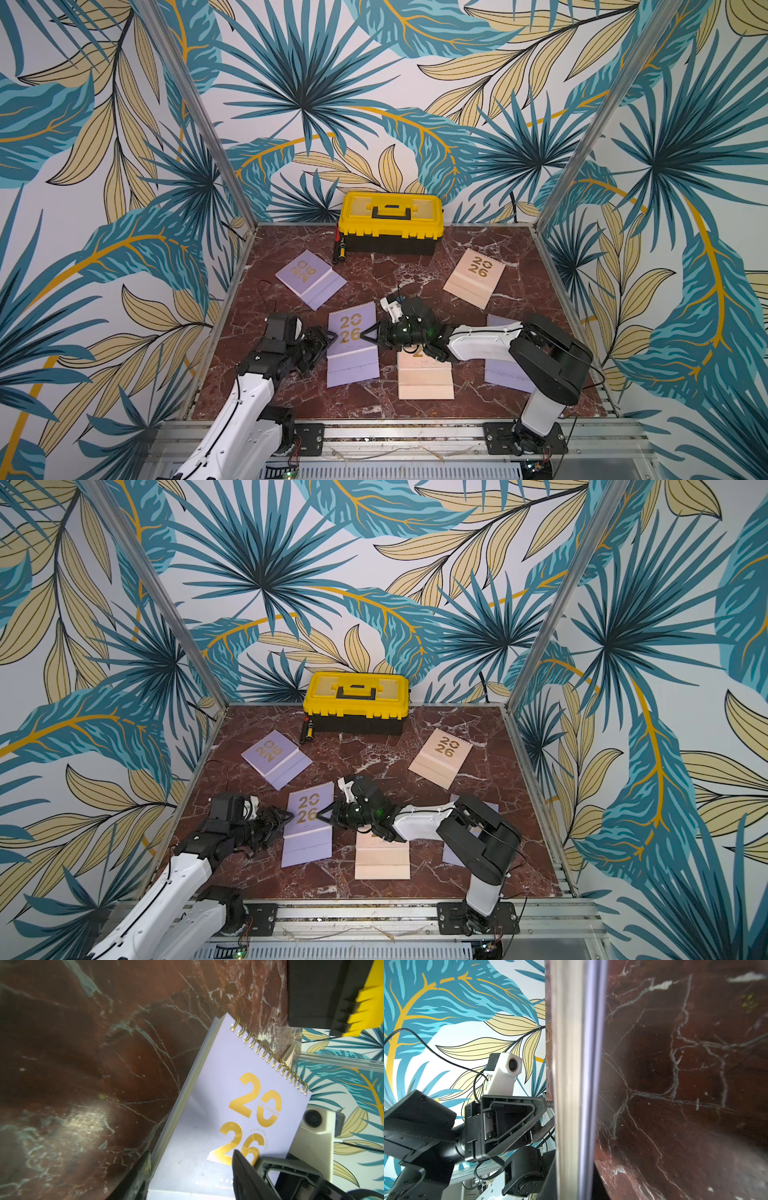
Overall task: Stack the calendars
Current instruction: Pick up the calendar at the center of the board, then place the calendar at the calendar.
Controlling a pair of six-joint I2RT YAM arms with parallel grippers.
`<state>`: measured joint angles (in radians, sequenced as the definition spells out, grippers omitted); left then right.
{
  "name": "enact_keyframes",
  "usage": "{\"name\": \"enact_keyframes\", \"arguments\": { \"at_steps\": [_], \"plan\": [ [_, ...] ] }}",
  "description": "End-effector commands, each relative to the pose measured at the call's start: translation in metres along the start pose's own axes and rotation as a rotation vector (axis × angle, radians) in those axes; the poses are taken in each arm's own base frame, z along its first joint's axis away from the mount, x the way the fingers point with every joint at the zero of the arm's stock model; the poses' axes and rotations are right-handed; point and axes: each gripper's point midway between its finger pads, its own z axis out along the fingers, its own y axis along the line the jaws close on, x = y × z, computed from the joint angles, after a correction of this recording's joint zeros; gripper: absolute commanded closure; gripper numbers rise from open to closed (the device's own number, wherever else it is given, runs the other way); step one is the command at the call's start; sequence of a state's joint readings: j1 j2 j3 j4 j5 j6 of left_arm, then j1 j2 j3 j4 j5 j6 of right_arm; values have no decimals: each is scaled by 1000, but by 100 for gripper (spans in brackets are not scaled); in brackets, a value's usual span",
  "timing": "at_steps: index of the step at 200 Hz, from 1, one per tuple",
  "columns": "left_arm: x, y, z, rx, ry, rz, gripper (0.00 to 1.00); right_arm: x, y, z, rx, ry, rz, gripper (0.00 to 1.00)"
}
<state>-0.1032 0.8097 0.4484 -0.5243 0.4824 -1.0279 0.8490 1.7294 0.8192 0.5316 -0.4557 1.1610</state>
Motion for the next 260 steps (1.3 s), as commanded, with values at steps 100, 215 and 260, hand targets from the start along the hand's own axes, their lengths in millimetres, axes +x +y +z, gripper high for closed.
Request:
{"name": "enact_keyframes", "arguments": {
  "at_steps": [100, 215, 260],
  "plan": [
    [12, -62, -10, 108, 60, 91, 35, -12, -34, -117, 61, -128, -25, 100],
    [60, -89, 49, 123, 162, 181, 35, 37, -72, -189, 52, -100, 2, 100],
    [75, -95, 69, 110, 201, 204, 35, 40, -86, -187, 61, -54, 11, 100]
  ]
}}
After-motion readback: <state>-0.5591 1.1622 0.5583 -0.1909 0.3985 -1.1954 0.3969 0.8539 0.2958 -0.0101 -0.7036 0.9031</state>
